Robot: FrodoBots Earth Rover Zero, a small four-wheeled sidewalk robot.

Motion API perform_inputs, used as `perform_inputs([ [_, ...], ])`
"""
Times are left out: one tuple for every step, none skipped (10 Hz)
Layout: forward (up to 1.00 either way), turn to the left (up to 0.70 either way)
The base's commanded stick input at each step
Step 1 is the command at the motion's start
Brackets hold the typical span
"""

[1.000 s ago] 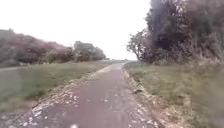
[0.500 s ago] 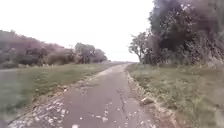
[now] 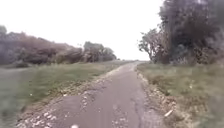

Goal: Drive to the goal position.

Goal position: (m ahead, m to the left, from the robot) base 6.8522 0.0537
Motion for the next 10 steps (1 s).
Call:
perform_inputs([
  [1.00, 0.00],
  [1.00, 0.00],
  [1.00, 0.00],
  [1.00, 0.00],
  [1.00, 0.00],
  [1.00, -0.15],
  [1.00, -0.31],
  [1.00, -0.35],
  [1.00, -0.32],
  [1.00, -0.25],
])
